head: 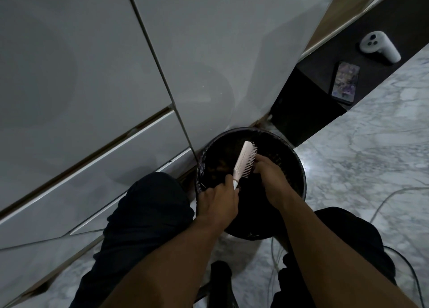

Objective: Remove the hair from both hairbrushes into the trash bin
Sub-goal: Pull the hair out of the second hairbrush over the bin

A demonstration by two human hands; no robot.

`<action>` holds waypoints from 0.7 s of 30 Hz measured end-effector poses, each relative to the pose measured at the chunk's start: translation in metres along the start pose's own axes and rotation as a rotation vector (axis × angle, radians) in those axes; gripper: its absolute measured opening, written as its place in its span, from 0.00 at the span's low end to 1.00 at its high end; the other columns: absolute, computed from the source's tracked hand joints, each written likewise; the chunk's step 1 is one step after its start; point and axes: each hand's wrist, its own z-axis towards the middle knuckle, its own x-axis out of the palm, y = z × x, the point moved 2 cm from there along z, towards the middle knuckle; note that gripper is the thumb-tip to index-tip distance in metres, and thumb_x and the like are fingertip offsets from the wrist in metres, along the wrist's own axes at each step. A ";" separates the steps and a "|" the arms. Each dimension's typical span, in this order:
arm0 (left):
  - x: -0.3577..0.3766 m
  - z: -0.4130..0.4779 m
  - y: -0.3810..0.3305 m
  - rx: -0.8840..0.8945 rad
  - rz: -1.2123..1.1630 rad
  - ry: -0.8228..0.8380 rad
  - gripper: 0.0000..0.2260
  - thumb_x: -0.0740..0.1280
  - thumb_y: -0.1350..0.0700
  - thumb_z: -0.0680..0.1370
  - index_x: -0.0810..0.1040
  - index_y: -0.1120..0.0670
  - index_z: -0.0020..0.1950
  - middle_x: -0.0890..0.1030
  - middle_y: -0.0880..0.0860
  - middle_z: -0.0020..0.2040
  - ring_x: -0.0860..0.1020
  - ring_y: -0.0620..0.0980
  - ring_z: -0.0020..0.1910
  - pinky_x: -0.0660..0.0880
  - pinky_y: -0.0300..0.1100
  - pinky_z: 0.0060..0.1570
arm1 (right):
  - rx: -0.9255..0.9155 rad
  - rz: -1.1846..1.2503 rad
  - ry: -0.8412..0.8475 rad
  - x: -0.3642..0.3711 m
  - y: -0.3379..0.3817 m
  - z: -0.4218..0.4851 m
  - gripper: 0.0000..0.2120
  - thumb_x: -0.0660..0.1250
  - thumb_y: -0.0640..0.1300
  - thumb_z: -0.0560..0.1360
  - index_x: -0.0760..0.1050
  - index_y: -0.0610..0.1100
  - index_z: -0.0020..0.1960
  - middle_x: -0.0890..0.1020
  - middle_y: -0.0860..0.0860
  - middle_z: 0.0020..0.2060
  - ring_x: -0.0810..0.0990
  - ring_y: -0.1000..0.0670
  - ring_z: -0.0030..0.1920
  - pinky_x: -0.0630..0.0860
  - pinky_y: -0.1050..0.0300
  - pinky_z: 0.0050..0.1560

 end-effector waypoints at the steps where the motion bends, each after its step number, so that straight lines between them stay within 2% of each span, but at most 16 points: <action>1: -0.001 0.000 0.000 0.009 0.009 -0.012 0.14 0.56 0.45 0.84 0.67 0.52 0.64 0.83 0.54 0.54 0.83 0.59 0.49 0.76 0.50 0.45 | 0.021 0.038 0.013 -0.001 0.001 0.001 0.15 0.60 0.39 0.76 0.83 0.45 0.57 0.87 0.50 0.47 0.86 0.55 0.43 0.77 0.61 0.42; 2: -0.001 0.000 0.000 0.021 0.020 -0.018 0.14 0.56 0.45 0.84 0.67 0.52 0.64 0.83 0.53 0.53 0.83 0.59 0.49 0.76 0.50 0.45 | 0.055 0.066 0.025 -0.001 0.001 0.001 0.13 0.61 0.42 0.78 0.84 0.44 0.51 0.87 0.50 0.41 0.86 0.53 0.39 0.76 0.60 0.39; 3: -0.002 0.000 0.000 0.034 0.030 -0.022 0.14 0.56 0.45 0.84 0.67 0.52 0.64 0.83 0.53 0.53 0.83 0.59 0.49 0.76 0.50 0.45 | 0.069 0.082 0.024 -0.001 0.000 0.001 0.13 0.62 0.46 0.79 0.84 0.42 0.49 0.86 0.48 0.37 0.85 0.50 0.38 0.76 0.58 0.40; 5: -0.002 0.000 -0.001 0.042 0.047 -0.026 0.14 0.56 0.45 0.84 0.67 0.52 0.65 0.83 0.53 0.53 0.83 0.59 0.49 0.77 0.49 0.45 | 0.069 0.010 0.022 -0.001 -0.004 0.002 0.22 0.64 0.55 0.78 0.85 0.38 0.45 0.86 0.43 0.36 0.86 0.43 0.42 0.79 0.51 0.47; 7: -0.002 0.000 0.000 0.030 0.057 -0.026 0.14 0.56 0.46 0.84 0.67 0.52 0.65 0.83 0.53 0.54 0.83 0.59 0.49 0.76 0.49 0.44 | 0.041 -0.110 0.011 0.000 -0.008 0.000 0.28 0.64 0.61 0.78 0.83 0.37 0.37 0.85 0.43 0.31 0.85 0.44 0.38 0.79 0.52 0.46; 9: -0.001 0.000 0.001 0.016 0.054 -0.020 0.14 0.56 0.46 0.84 0.67 0.52 0.65 0.83 0.54 0.54 0.83 0.59 0.50 0.76 0.49 0.44 | 0.024 -0.133 0.023 0.001 -0.007 -0.002 0.27 0.64 0.61 0.79 0.82 0.39 0.36 0.83 0.46 0.29 0.82 0.50 0.32 0.76 0.57 0.39; 12: -0.001 0.000 0.001 0.009 0.047 -0.014 0.15 0.56 0.46 0.84 0.67 0.53 0.66 0.83 0.54 0.54 0.83 0.59 0.50 0.76 0.49 0.44 | -0.011 -0.145 0.003 -0.001 -0.007 -0.002 0.26 0.65 0.61 0.78 0.81 0.40 0.35 0.82 0.45 0.31 0.80 0.49 0.31 0.75 0.56 0.37; 14: -0.001 0.000 0.001 0.000 0.047 -0.008 0.15 0.56 0.46 0.84 0.67 0.53 0.66 0.83 0.54 0.54 0.83 0.59 0.50 0.76 0.49 0.44 | -0.025 -0.130 -0.011 -0.001 -0.009 -0.001 0.25 0.67 0.57 0.79 0.75 0.42 0.30 0.75 0.47 0.24 0.72 0.51 0.25 0.69 0.58 0.31; 16: -0.001 0.001 0.002 -0.010 0.051 -0.004 0.15 0.56 0.46 0.84 0.67 0.53 0.67 0.83 0.55 0.54 0.83 0.59 0.50 0.76 0.49 0.44 | -0.025 -0.108 0.006 0.000 -0.012 -0.001 0.25 0.67 0.52 0.80 0.72 0.42 0.27 0.71 0.49 0.21 0.66 0.52 0.23 0.65 0.58 0.30; 19: 0.000 0.002 0.002 -0.015 0.049 0.001 0.15 0.56 0.46 0.84 0.67 0.52 0.66 0.83 0.55 0.54 0.83 0.59 0.50 0.76 0.49 0.44 | -0.034 -0.084 0.016 -0.001 -0.011 -0.002 0.23 0.66 0.49 0.81 0.79 0.32 0.37 0.78 0.42 0.29 0.74 0.46 0.30 0.73 0.52 0.37; 21: 0.000 0.003 0.003 -0.040 0.040 0.009 0.15 0.57 0.46 0.84 0.67 0.52 0.66 0.83 0.55 0.55 0.83 0.59 0.51 0.76 0.50 0.45 | -0.016 -0.026 0.019 -0.002 -0.011 0.000 0.20 0.65 0.47 0.81 0.82 0.32 0.41 0.84 0.40 0.34 0.83 0.42 0.34 0.81 0.47 0.44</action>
